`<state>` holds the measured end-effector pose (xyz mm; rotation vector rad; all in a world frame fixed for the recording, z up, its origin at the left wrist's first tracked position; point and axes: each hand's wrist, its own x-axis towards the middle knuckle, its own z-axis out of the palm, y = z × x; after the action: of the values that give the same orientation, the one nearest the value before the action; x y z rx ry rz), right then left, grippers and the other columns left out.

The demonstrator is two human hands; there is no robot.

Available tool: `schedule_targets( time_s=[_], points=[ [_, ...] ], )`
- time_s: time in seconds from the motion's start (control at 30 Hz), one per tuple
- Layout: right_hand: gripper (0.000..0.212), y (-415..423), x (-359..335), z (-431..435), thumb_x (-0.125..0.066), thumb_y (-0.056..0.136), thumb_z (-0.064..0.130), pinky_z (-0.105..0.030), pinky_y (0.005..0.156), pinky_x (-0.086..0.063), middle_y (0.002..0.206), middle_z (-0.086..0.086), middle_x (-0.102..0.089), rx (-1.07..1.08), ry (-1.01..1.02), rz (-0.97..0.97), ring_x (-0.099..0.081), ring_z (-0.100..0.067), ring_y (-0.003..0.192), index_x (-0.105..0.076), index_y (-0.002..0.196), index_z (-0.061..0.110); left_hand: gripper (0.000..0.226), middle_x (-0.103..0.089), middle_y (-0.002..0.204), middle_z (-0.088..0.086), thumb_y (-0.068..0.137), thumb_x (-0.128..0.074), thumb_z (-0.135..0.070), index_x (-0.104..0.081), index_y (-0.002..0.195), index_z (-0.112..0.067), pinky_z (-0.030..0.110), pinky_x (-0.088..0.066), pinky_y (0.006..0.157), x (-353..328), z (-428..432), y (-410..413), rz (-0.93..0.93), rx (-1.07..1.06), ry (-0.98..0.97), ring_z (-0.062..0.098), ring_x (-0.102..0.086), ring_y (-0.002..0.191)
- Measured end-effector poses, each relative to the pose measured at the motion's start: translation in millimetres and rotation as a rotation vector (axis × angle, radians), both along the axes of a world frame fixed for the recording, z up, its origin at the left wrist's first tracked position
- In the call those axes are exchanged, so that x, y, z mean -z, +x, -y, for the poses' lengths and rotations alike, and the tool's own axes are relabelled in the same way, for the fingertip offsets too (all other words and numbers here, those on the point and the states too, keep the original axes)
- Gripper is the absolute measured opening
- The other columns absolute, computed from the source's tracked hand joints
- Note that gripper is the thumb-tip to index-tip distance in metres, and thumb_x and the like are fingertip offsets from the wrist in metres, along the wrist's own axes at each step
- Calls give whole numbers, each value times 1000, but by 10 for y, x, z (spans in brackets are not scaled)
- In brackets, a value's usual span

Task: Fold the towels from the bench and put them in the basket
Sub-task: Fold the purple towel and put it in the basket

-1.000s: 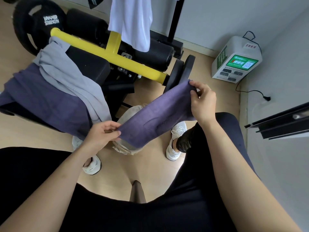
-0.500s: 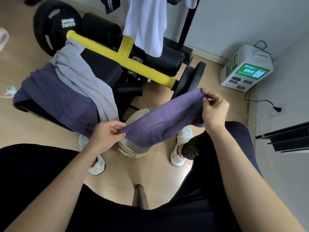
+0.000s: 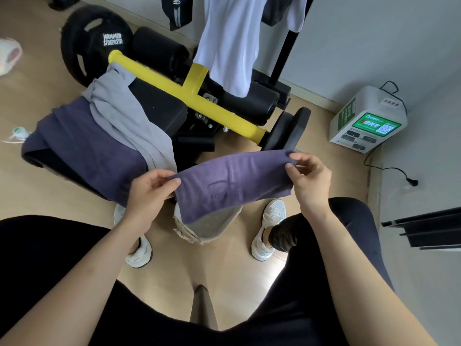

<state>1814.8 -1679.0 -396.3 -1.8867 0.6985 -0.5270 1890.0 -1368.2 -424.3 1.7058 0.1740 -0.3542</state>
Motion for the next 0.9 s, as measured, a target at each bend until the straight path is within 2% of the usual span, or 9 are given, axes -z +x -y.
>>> schedule_targets(
  time_s=[0.1, 0.2, 0.27, 0.33, 0.47, 0.6, 0.67, 0.8, 0.9],
  points=[
    [30, 8, 55, -133, -73, 84, -1, -16, 67, -47, 78, 5, -64, -89, 65, -13, -58, -4, 68, -66, 110, 12, 12, -77, 94, 6, 89, -75, -5, -72, 100, -5, 28, -60, 83, -35, 17, 3, 24, -15, -2, 10, -73, 86],
    [47, 18, 127, -347, -73, 82, -5, -24, 73, -52, 87, -6, -70, -160, 310, -54, -64, -13, 78, -61, 126, 9, 12, -76, 85, 0, 86, -78, -3, -73, 96, -7, 11, -54, 68, -65, 70, -47, 68, 27, 4, -3, -69, 72],
    [34, -13, 147, -511, -72, 80, -4, -36, 79, -54, 90, -10, -72, -237, 400, -72, -66, -18, 82, -68, 113, 6, 15, -76, 78, -5, 84, -79, -2, -73, 94, -11, 9, -52, 64, -69, 135, -95, 81, 57, -6, -3, -67, 70],
    [22, -45, 145, -696, -72, 80, -2, -34, 77, -54, 89, -9, -72, -288, 438, -61, -66, -18, 81, -71, 101, 1, 18, -75, 75, -6, 83, -80, -1, -74, 94, -13, 9, -52, 65, -63, 169, -136, 82, 98, -13, -3, -68, 69],
    [14, -68, 161, -1009, -69, 85, -9, -26, 73, -54, 85, -4, -69, -393, 376, -57, -64, -12, 76, -68, 93, 2, 24, -78, 77, -7, 81, -83, -2, -74, 95, -20, 15, -55, 68, -25, 201, -188, 107, 177, -39, 1, -70, 72],
    [15, -107, 186, -1151, -71, 86, -2, -40, 80, -58, 92, -15, -71, -481, 313, -53, -68, -32, 84, -68, 93, 11, 19, -77, 80, -4, 79, -85, -5, -74, 91, -14, 14, -54, 67, -34, 248, -243, 210, 222, 40, 0, -69, 71],
    [17, -117, 191, -1172, -75, 83, 1, -43, 81, -57, 92, -17, -70, -481, 302, -54, -67, -35, 87, -68, 93, 12, 18, -77, 79, -4, 78, -87, -7, -73, 88, -14, 15, -55, 66, -38, 255, -252, 237, 218, 68, 1, -70, 70],
    [31, -114, 192, -1205, -87, 74, 12, -33, 74, -56, 86, -4, -68, -506, 162, -101, -64, -18, 79, -64, 95, 15, 21, -79, 79, -12, 79, -86, -13, -72, 84, -27, 15, -56, 69, -53, 234, -245, 258, 264, 81, 1, -74, 76],
    [30, -100, 206, -1225, -86, 75, 18, -23, 65, -52, 80, 6, -64, -465, 63, -101, -58, -5, 71, -61, 91, 22, 20, -80, 83, -9, 80, -85, -10, -72, 83, -25, 14, -54, 73, -48, 232, -253, 272, 310, 80, 3, -75, 80]
  ],
)
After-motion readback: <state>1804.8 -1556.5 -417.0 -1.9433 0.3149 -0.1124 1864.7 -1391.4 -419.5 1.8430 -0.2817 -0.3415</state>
